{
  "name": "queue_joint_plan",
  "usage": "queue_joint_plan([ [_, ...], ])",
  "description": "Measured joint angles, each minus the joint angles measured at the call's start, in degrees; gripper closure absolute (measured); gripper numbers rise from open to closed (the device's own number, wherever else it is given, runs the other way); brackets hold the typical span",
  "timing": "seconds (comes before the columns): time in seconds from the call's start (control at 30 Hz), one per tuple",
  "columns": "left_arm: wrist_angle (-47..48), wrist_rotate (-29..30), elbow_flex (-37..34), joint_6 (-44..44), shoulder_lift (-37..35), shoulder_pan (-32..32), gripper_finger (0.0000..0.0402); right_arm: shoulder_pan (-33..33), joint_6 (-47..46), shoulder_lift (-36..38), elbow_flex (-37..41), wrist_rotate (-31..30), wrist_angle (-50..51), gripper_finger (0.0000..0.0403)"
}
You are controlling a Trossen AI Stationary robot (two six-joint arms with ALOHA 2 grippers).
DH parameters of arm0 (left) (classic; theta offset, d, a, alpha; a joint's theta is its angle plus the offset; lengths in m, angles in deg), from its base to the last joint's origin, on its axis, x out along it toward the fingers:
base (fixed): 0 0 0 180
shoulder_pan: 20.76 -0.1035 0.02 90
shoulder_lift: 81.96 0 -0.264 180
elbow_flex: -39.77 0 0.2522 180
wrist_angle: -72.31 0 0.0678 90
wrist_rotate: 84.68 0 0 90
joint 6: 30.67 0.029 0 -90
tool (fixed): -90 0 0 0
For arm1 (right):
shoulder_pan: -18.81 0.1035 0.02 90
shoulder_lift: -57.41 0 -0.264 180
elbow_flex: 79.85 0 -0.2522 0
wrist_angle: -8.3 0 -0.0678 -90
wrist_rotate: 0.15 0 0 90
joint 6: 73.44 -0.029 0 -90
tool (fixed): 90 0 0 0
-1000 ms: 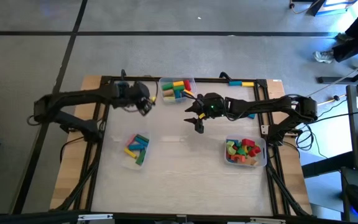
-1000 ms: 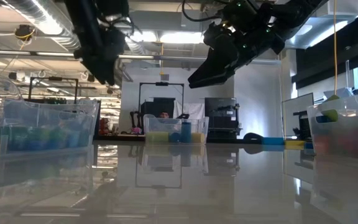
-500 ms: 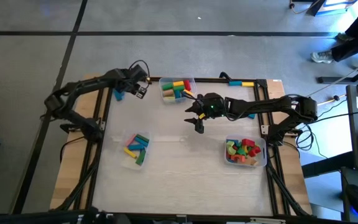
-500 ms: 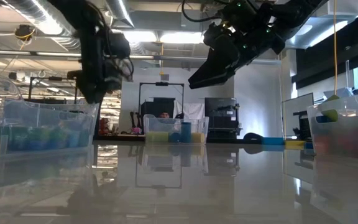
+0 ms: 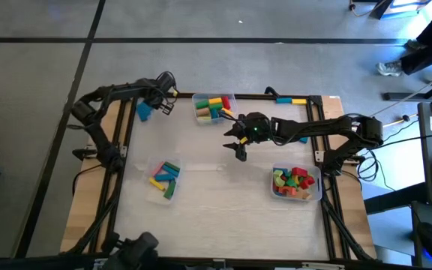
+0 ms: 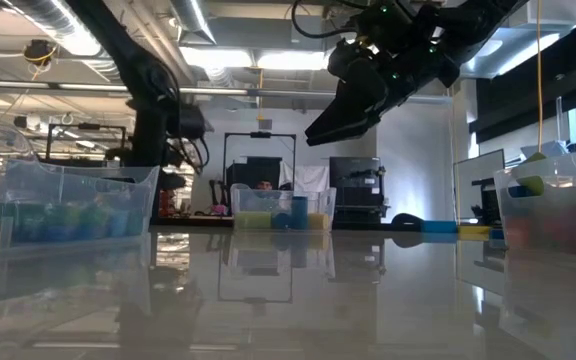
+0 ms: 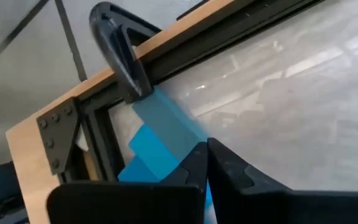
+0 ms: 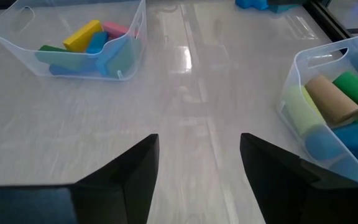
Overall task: Sort blocks by size
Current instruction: Put the blue rectangular block into the bottom left transparent bin
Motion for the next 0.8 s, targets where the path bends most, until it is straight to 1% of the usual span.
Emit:
queue_joint_plan([
  [0.2,-2.5,2.1,0.0,0.6,3.7,-1.6,0.0399,0.0,-0.1,0.0,0.0,0.0,0.0,0.0178],
  [0.37,-1.8,6.0,0.0,0.7,5.5,-2.5,0.0398,0.0,-0.1,0.0,0.0,0.0,0.0,0.0178],
  [0.67,-1.4,4.3,0.0,4.1,5.7,-1.4,0.0397,0.0,-0.1,0.0,0.0,-0.1,-0.1,0.0178],
  [0.8,0.3,0.5,0.2,6.9,5.5,-0.7,0.0397,0.0,-0.1,0.0,0.0,-0.1,-0.1,0.0178],
])
